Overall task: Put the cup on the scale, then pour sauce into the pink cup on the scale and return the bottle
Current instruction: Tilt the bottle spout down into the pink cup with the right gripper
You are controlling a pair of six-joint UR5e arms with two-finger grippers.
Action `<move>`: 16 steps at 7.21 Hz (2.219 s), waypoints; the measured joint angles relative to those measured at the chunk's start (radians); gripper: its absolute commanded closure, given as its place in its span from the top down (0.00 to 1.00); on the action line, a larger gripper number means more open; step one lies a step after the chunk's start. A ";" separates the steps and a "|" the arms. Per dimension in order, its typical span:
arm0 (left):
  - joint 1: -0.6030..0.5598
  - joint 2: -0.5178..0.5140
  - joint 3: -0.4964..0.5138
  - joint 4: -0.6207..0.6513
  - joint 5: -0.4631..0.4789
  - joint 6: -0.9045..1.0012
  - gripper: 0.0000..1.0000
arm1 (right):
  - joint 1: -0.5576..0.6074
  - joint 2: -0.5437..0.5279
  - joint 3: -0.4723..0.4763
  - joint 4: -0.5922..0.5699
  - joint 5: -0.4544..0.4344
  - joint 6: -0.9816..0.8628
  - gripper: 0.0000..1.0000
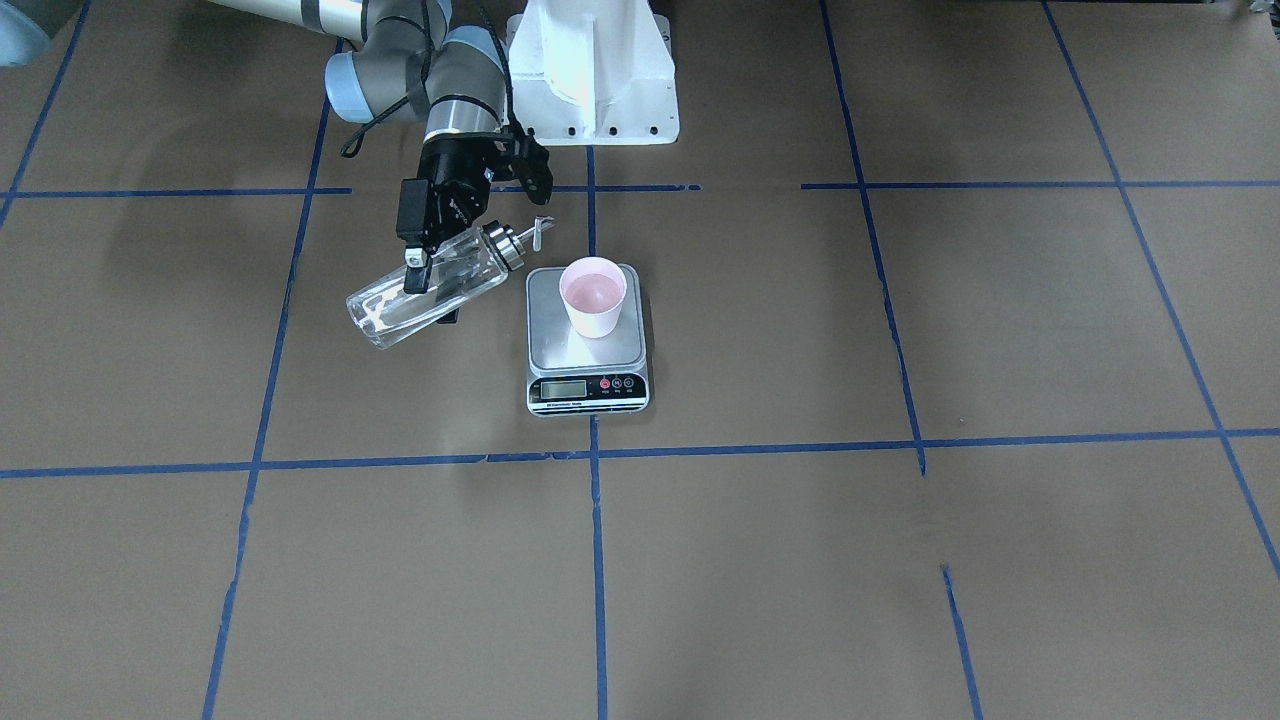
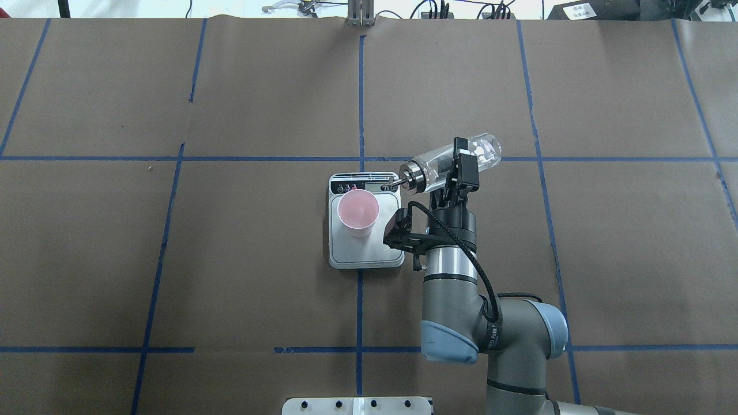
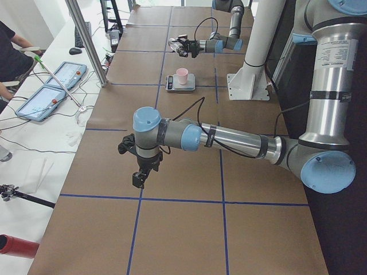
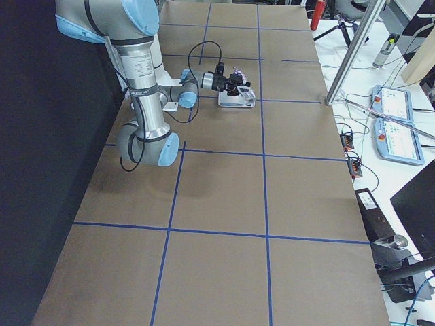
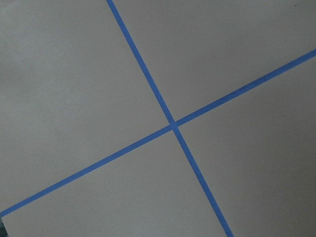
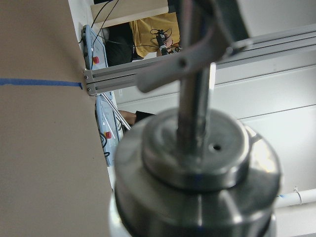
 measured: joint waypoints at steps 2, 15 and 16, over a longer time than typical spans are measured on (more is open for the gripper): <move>0.000 0.002 0.003 0.001 0.001 -0.001 1.00 | 0.007 0.015 -0.013 -0.002 -0.020 -0.090 0.00; 0.000 -0.020 0.017 0.004 0.003 -0.002 1.00 | 0.022 0.068 -0.039 -0.128 -0.130 -0.481 0.00; -0.001 -0.021 0.017 0.004 0.003 -0.002 1.00 | 0.022 0.067 -0.038 -0.127 -0.140 -0.509 0.00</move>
